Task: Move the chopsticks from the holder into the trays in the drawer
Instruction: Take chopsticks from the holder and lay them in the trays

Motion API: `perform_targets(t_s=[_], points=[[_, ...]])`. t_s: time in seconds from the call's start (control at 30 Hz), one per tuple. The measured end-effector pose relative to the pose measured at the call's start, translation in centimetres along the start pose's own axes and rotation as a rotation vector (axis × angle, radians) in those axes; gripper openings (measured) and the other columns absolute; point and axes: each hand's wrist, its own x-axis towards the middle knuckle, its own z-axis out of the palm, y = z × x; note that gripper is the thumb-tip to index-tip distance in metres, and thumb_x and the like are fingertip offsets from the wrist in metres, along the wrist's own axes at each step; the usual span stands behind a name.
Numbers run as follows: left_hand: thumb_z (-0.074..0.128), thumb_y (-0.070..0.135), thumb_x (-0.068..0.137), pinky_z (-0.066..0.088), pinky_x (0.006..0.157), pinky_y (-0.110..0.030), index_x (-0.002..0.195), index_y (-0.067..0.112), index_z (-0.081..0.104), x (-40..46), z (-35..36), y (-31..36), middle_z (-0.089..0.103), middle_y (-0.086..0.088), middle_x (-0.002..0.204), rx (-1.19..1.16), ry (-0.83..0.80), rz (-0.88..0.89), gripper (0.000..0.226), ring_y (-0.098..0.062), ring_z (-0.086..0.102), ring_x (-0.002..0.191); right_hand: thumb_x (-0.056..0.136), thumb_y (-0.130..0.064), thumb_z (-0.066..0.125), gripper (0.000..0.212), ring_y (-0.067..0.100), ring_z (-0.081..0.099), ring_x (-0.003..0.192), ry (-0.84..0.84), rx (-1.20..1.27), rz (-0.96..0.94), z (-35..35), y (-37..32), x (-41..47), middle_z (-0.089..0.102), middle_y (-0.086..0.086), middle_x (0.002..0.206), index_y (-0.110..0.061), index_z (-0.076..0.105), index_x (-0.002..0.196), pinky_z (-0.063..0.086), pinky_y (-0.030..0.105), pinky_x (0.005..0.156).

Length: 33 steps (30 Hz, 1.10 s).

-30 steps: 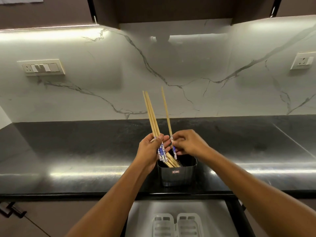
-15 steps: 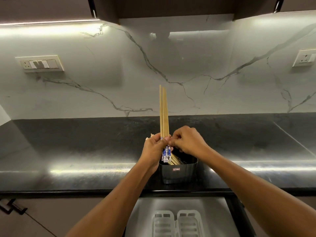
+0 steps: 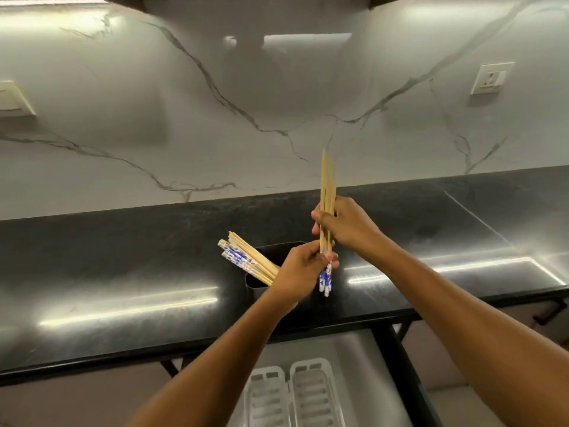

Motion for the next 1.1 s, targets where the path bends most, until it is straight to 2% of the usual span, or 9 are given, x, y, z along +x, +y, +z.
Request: perform_targets(t_s=[0.07,0.2,0.27,0.37,0.5,0.63,0.73,0.9,1.1], points=[[0.054,0.019,0.095,0.054,0.079,-0.03,0.098,0.013,0.065,0.7,2.3,-0.3,0.07,-0.006,0.091,0.177,0.087,0.041,0.013,-0.019,0.068,0.087,0.097,-0.025,0.049,0.017,0.002,0.063,0.059,0.077,-0.055,0.0,-0.4,1.6,0.0,0.067,-0.005,0.07,-0.015,0.061,0.091,0.045,0.013,0.06],[0.054,0.016,0.095,0.05,0.072,-0.023,0.09,0.02,0.063,1.9,5.7,-1.6,0.068,0.001,0.082,0.158,0.206,0.06,0.011,-0.009,0.063,0.077,0.096,-0.027,0.051,0.018,-0.003,0.064,0.056,0.15,-0.048,0.029,-1.1,5.0,-0.3,0.067,-0.006,0.068,-0.018,0.062,0.087,0.043,0.004,0.051],[0.054,0.015,0.095,0.05,0.068,-0.027,0.084,0.012,0.064,2.8,7.0,-2.7,0.067,-0.006,0.077,0.154,0.212,0.035,0.015,-0.011,0.059,0.07,0.095,-0.029,0.052,0.018,-0.003,0.064,0.058,0.162,-0.014,0.066,-1.4,6.9,-0.6,0.068,-0.007,0.069,-0.018,0.063,0.087,0.042,0.002,0.05],[0.053,0.013,0.093,0.046,0.059,-0.027,0.078,0.006,0.063,3.9,8.5,-4.8,0.065,-0.014,0.073,0.151,0.241,0.012,0.02,-0.014,0.053,0.062,0.093,-0.031,0.056,0.017,0.005,0.063,0.062,0.148,0.019,0.11,-1.6,9.3,-0.8,0.065,-0.005,0.072,-0.016,0.062,0.086,0.043,0.008,0.054],[0.053,0.014,0.093,0.039,0.051,-0.013,0.072,0.011,0.062,4.7,9.7,-7.3,0.059,-0.004,0.064,0.193,0.274,0.029,0.024,-0.005,0.049,0.056,0.093,-0.025,0.057,0.01,0.007,0.061,0.066,0.084,0.082,0.124,-1.2,11.9,-0.6,0.061,-0.005,0.074,-0.015,0.059,0.092,0.046,0.018,0.062],[0.053,0.008,0.094,0.044,0.052,-0.015,0.068,0.022,0.059,5.2,10.0,-9.7,0.057,0.0,0.062,0.096,0.265,0.02,0.031,-0.001,0.051,0.054,0.094,-0.023,0.056,0.01,0.009,0.061,0.069,0.088,0.072,0.118,0.5,14.3,-0.5,0.058,-0.005,0.074,-0.014,0.058,0.092,0.051,0.019,0.062],[0.053,0.011,0.096,0.05,0.06,-0.032,0.071,0.027,0.059,5.4,10.2,-11.3,0.058,0.0,0.064,0.068,0.267,-0.031,0.03,-0.009,0.054,0.059,0.094,-0.022,0.057,0.015,0.01,0.061,0.069,0.076,0.079,0.134,2.0,15.9,-0.9,0.06,-0.004,0.077,-0.007,0.058,0.095,0.055,0.024,0.064],[0.052,0.013,0.096,0.047,0.062,-0.03,0.073,0.02,0.063,5.7,10.1,-11.8,0.062,-0.016,0.072,-0.002,0.299,-0.112,0.027,-0.018,0.055,0.065,0.095,-0.019,0.055,0.021,0.012,0.067,0.078,0.104,0.149,0.108,2.8,16.5,-1.2,0.066,0.007,0.091,-0.002,0.058,0.105,0.056,0.021,0.065],[0.053,0.018,0.096,0.047,0.063,-0.035,0.07,0.028,0.062,5.5,9.5,-12.1,0.06,-0.002,0.065,0.058,0.245,-0.139,0.03,-0.017,0.055,0.063,0.094,-0.018,0.055,0.02,0.01,0.067,0.078,0.112,0.156,0.088,3.2,16.6,-1.5,0.069,0.01,0.096,-0.002,0.059,0.105,0.055,0.018,0.063]])
